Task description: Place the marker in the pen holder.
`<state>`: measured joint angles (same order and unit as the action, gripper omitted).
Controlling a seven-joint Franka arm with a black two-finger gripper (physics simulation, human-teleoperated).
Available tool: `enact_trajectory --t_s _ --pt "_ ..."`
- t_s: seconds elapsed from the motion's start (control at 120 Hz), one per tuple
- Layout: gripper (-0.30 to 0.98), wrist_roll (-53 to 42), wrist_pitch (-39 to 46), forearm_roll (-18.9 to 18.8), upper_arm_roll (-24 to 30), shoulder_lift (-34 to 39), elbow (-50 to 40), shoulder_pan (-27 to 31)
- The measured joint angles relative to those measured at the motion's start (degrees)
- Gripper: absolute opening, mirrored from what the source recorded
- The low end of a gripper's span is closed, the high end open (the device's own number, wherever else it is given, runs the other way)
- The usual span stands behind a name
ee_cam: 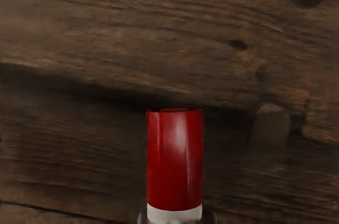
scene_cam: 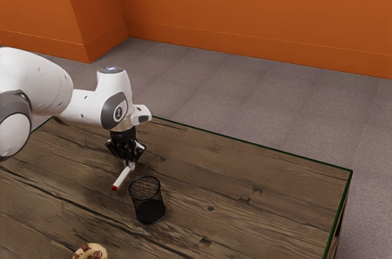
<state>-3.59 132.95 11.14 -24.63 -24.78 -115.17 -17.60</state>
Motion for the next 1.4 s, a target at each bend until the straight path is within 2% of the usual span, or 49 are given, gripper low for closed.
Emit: enact_trajectory --t_s 0.167,0.267,0.45,0.617,0.667,0.742,0.992,1.4 --pt "-0.10 0.85 -1.29 -0.84 -0.27 3.56 1.19 -0.42" --pt "-0.10 1.12 -4.08 -1.33 -0.44 11.30 0.07 -2.03" --pt "-0.10 1.24 -7.06 -2.90 -0.61 27.66 -9.61 -5.27" --pt "-0.10 1.13 -5.73 -7.08 -0.15 37.08 -14.68 -8.84" --pt "-0.10 0.60 -3.34 -7.12 -0.08 38.50 -17.25 -9.31" --pt "-0.10 -1.31 1.77 -3.87 -0.14 39.80 -21.82 -9.57" --pt "-0.10 -8.41 14.42 2.42 -0.13 39.83 -26.32 -11.95" --pt "-0.10 -17.80 21.03 4.61 -0.05 42.31 -32.63 -11.17"
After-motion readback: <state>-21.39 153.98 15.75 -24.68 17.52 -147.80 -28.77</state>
